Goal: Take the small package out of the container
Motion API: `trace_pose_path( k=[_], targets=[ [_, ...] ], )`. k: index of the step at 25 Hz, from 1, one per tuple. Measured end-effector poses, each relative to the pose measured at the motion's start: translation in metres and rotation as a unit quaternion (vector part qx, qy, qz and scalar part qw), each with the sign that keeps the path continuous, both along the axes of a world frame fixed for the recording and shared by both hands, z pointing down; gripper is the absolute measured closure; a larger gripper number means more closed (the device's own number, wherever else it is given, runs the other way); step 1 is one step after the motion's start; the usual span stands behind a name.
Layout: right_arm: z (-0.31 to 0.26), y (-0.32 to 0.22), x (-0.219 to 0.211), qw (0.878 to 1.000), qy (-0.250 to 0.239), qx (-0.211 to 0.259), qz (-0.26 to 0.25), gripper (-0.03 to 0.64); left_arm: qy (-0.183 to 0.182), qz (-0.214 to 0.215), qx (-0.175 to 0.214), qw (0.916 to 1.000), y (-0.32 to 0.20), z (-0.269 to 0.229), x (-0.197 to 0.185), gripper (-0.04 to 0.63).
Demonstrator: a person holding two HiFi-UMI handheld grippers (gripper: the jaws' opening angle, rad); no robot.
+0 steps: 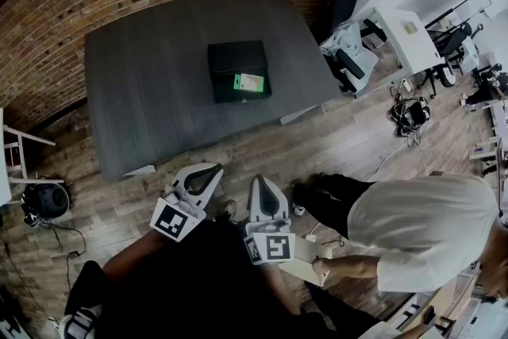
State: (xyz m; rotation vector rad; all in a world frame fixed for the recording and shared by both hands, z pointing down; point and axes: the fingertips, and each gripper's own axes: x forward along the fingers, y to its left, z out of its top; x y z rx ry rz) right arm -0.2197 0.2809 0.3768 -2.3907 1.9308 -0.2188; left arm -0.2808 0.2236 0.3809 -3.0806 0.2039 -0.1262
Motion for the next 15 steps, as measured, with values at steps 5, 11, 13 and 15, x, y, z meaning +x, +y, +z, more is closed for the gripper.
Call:
trace_pose_path(
  k=[5, 11, 13, 15],
  targets=[
    [0.000, 0.003, 0.003, 1.000, 0.001, 0.001, -0.004, 0.594, 0.006, -0.003, -0.004, 1.0000, 0.003, -0.001, 0.006, 0.561],
    [-0.001, 0.015, 0.012, 1.000, -0.007, 0.005, -0.009, 0.594, 0.004, 0.000, -0.002, 1.0000, 0.018, -0.002, 0.017, 0.561],
    [-0.003, 0.023, 0.018, 1.000, -0.013, 0.012, -0.010, 0.594, 0.003, 0.000, -0.001, 1.0000, 0.025, -0.002, 0.023, 0.561],
    [-0.004, 0.030, 0.023, 1.000, -0.012, 0.017, -0.014, 0.594, 0.004, -0.003, 0.000, 1.0000, 0.032, -0.002, 0.029, 0.561]
  ],
)
